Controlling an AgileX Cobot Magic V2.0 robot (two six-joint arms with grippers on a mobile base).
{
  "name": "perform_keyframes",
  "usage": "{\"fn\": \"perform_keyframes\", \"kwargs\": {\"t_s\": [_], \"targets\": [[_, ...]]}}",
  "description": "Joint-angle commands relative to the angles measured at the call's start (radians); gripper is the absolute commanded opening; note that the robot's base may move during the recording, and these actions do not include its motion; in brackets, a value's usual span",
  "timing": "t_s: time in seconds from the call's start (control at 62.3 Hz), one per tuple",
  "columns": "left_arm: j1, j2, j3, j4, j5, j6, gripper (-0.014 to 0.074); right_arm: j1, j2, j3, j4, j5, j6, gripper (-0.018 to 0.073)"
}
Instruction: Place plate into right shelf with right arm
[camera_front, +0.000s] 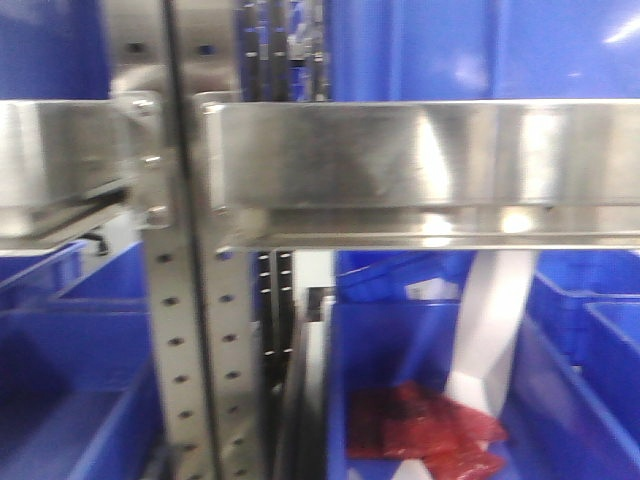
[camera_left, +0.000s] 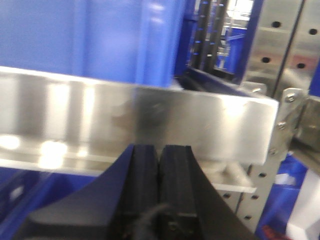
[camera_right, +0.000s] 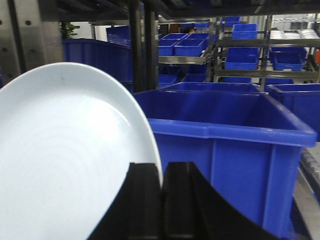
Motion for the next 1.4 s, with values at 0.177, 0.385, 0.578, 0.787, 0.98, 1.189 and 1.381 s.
{"fn": "perform_keyframes", "kwargs": {"t_s": [0.177,0.385,0.578,0.787,0.98,1.189,1.381], "targets": [[0.002,-0.012,0.008,0.000,-0.092,-0.006,-0.0047,-0.005,0.011,-0.028,-0.017,-0.094,-0.004,0.0029],[0.002,-0.012,0.008,0.000,-0.092,-0.006,-0.0047,-0.005,0.011,-0.028,-0.017,-0.094,-0.004,0.0029],[0.002,-0.012,0.008,0.000,-0.092,-0.006,-0.0047,-0.005,0.011,-0.028,-0.017,-0.094,-0.004,0.0029],[0.002,-0.012,0.008,0.000,-0.092,-0.006,-0.0047,-0.005,0.011,-0.028,-0.017,-0.096,-0.004,0.0029],[0.002,-0.012,0.008,0.000,-0.092,-0.006,-0.0047,-0.005,0.032,-0.047,-0.012,-0.104,-0.001,0.0029],[0.002,-0.012,0.008,0.000,-0.092,-0.006,-0.0047,-0.005,0.217,-0.240,-0.008,-0.125,-0.001,0.0029],[0.002,-0.012,0.008,0.000,-0.092,-0.006,-0.0047,-0.005,0.500,-0.529,-0.008,-0.119,-0.001,0.0029]]}}
